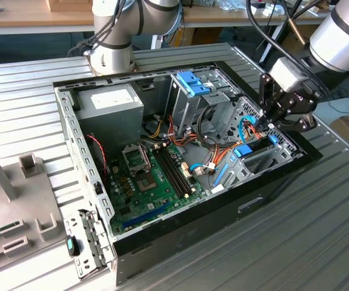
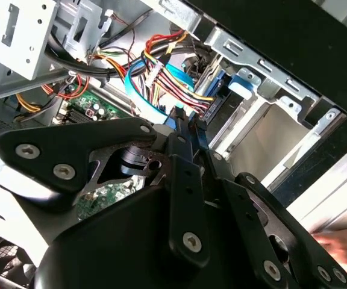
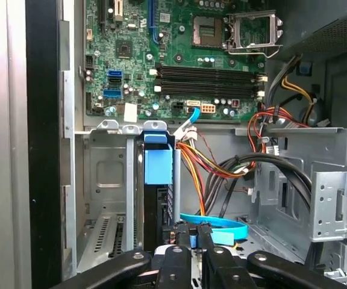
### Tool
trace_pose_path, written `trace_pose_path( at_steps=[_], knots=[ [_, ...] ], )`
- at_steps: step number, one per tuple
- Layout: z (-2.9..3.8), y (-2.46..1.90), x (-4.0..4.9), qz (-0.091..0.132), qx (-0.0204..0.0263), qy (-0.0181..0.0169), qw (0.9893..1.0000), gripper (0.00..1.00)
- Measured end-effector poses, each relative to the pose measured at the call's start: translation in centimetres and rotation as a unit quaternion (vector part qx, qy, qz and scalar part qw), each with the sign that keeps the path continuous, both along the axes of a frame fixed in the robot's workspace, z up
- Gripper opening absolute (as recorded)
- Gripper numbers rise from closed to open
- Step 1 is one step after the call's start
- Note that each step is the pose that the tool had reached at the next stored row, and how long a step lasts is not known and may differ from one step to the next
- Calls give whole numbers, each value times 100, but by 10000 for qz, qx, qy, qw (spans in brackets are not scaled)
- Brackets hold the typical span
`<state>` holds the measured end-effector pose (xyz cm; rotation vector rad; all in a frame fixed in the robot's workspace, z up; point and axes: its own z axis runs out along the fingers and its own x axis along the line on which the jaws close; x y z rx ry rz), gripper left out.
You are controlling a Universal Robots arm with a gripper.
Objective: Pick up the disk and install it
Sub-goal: 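Insert the second disk wire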
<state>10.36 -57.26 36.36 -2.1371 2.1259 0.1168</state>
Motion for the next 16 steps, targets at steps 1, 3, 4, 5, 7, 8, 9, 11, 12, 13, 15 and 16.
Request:
trace_pose_path(
  at_steps=[1, 3, 4, 5, 7, 8, 9, 11, 12, 13, 15, 16],
  knots=[
    [-3, -1, -6, -5, -21, -1, 10000, 17],
    [-6, -1, -10, -11, -55, -1, 10000, 17],
    [-7, -2, -10, -11, -63, -1, 10000, 17],
    [-8, -1, -10, -12, -158, -1, 9999, 17],
    [-36, -1, -11, -12, -220, -1, 9998, 17],
    [-46, -2, -15, -12, -252, -1, 9997, 17],
    [-51, -2, -21, -12, -290, -1, 9996, 17],
    [-55, -2, -44, -12, -320, -7, 9995, 17],
    [-56, -2, -61, -12, -338, -12, 9994, 17],
    [-57, -1, -61, -12, -355, -12, 9994, 17],
    [-57, -2, -62, -12, -362, -13, 9993, 17],
    [-56, -4, -61, -12, -359, -12, 9994, 17]
  ],
)
